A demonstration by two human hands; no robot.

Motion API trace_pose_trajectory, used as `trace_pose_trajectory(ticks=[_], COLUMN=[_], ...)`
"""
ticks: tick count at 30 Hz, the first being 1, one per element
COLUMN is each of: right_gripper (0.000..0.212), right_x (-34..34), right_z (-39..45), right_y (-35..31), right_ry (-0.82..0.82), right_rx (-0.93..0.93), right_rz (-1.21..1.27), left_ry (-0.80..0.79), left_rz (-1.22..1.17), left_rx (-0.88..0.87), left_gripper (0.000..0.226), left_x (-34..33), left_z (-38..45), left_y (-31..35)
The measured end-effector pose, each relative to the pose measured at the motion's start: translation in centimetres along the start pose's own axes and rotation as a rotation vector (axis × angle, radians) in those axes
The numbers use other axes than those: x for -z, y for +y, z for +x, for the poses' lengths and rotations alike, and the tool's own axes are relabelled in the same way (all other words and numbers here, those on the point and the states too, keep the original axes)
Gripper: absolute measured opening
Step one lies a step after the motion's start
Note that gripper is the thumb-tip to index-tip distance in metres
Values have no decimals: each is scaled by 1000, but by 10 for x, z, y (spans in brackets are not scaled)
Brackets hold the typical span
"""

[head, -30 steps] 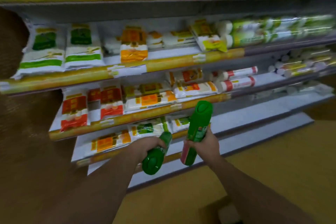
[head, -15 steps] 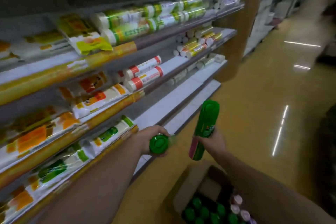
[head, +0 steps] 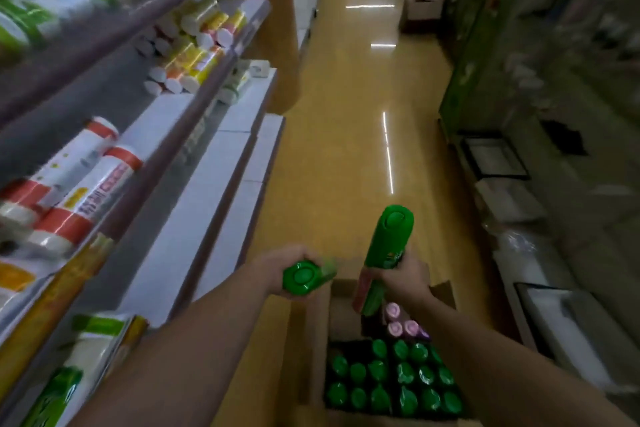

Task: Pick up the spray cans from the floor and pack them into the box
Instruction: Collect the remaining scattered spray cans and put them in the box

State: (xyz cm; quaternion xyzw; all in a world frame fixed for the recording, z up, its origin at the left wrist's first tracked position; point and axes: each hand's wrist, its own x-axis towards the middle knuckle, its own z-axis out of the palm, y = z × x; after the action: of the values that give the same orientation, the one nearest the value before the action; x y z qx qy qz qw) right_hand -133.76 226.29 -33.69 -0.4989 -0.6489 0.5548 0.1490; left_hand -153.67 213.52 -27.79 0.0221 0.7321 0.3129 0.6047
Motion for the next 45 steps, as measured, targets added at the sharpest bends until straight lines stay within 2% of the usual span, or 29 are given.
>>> trace_pose_trajectory(ticks=[3,7,11,15,21,22,25,27,31,37,42,45], right_gripper=[52,51,67,63,60,59,61,66,73,65,67,56], right_x=[4,-4,-21,-51,-94,-99,-110,-118,-133,-153,-173,-178], right_z=[21,44,57,80,95,96,99,100,111,136,146,150], right_y=[22,57,98,157,244,255,286,308,351,406,433,435], right_ry=[63,60,96,146,119,110,60,40,-4,-66,-172,-157], right_rx=[-28,-76,-153,-238,-387,-388,-392,-390,-385,-347,-313,-349], right_rz=[6,4,39,-2,-13,-20,-66,-122,-196,-341,-546,-583], left_ry=[1,17,38,38,25,18,40,50,22,-26,-113,-174], left_rz=[68,192,325,448,600,609,675,707,727,892,1077,1118], left_rx=[30,86,184,175,205,203,194,172,155,130,36,39], left_gripper=[32,32,53,58,70,68,44,40,56,85,55,54], left_x=[-18,-42,-61,-63,-74,-77,-89,-96,-112,-125,-123,-122], left_z=[30,85,143,214,297,307,334,352,393,462,491,497], left_y=[9,4,-15,-35,-89,-98,-124,-143,-172,-207,-227,-233])
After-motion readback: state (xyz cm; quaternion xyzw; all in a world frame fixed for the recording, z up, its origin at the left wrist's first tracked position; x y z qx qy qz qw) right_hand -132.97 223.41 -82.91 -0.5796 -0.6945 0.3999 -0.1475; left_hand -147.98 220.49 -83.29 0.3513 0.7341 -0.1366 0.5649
